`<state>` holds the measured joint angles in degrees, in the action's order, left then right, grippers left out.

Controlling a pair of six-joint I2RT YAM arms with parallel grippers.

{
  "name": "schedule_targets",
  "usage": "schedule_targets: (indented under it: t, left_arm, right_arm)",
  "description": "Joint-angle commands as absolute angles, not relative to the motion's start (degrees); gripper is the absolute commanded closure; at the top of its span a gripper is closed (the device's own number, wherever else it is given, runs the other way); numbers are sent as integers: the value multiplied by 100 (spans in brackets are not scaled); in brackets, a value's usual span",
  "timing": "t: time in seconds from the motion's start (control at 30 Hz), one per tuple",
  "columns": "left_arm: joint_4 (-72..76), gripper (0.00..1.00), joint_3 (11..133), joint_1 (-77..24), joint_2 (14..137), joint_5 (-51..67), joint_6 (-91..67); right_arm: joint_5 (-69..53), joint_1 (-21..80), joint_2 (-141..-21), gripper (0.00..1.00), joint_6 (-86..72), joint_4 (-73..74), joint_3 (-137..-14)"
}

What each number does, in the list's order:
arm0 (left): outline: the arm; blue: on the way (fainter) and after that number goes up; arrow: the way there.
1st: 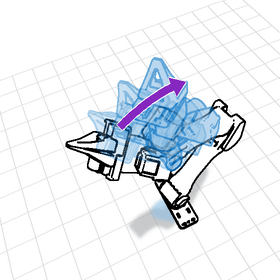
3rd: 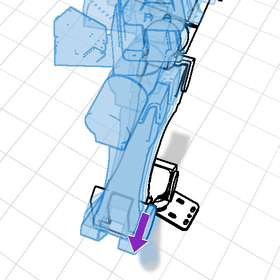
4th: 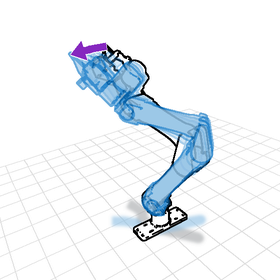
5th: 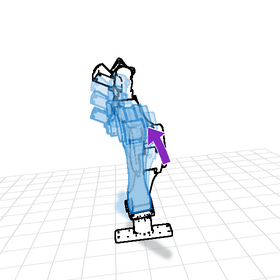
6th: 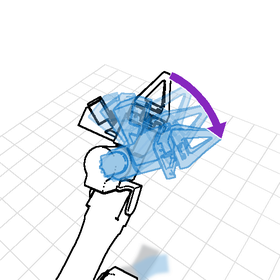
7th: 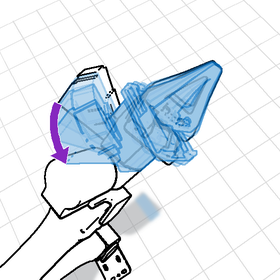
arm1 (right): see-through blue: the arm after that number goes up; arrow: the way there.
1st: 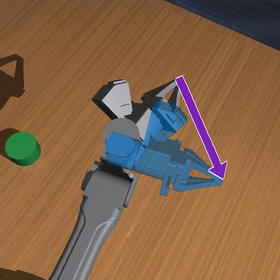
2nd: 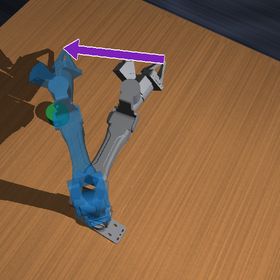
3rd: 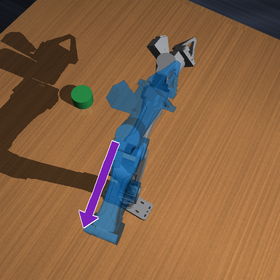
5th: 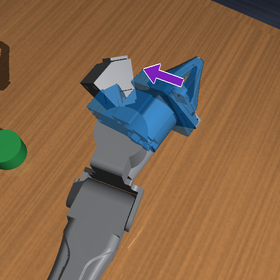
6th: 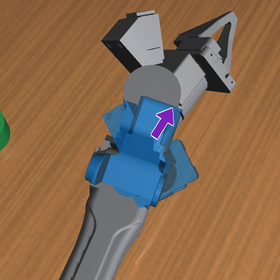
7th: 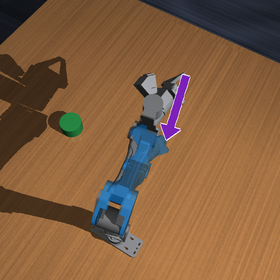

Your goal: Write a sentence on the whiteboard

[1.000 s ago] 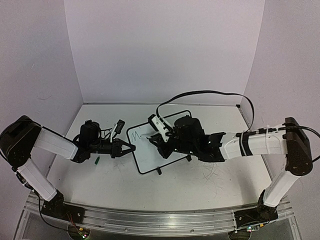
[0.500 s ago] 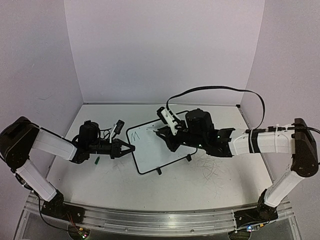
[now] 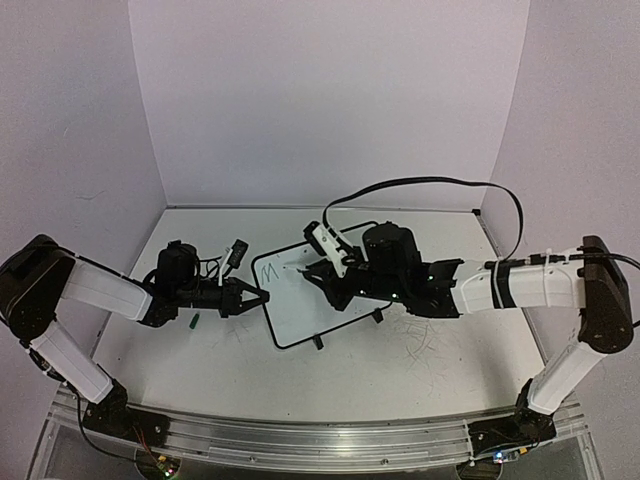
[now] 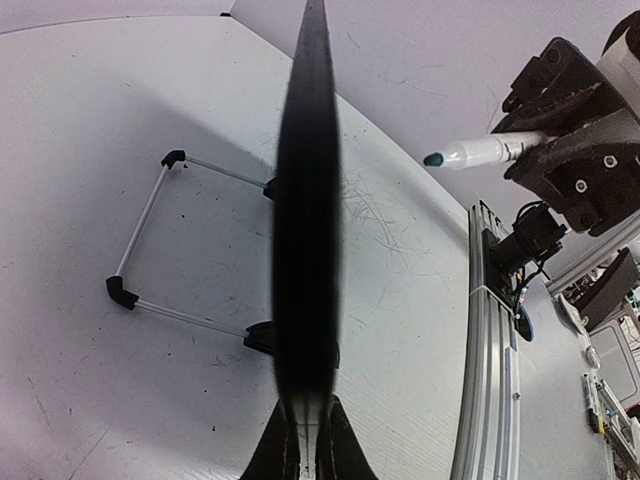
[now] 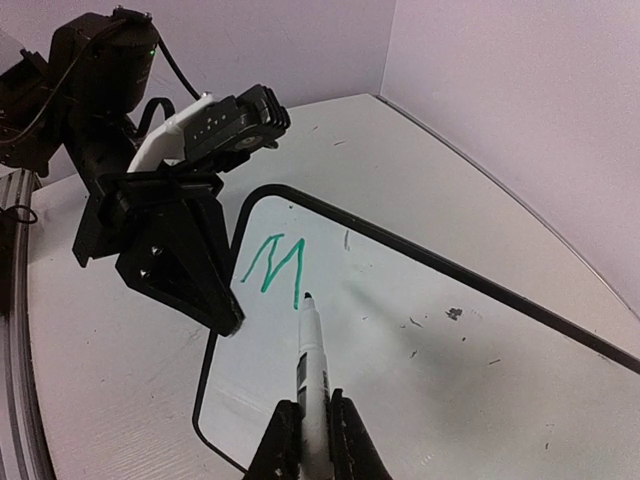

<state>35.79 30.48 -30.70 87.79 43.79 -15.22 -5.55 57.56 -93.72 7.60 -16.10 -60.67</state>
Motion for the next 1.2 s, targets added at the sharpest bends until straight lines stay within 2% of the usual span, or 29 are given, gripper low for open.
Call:
schedule_targets:
  t: [0.0, 0.57, 1.17]
  left_arm:
    - [3653, 100, 3023, -3067, 8631, 4228, -1322]
    - [3633, 100, 3006, -3069, 8670, 4236, -1277]
    - [3630, 100, 3036, -3067, 8694, 4269, -1248]
  right_arm:
    - [-694, 5847, -9513, 100, 881, -1647, -6328]
    - [-93, 5846, -9706, 100, 700, -1985, -6249]
    - [-20, 5850, -9788, 100, 747, -2094, -6324]
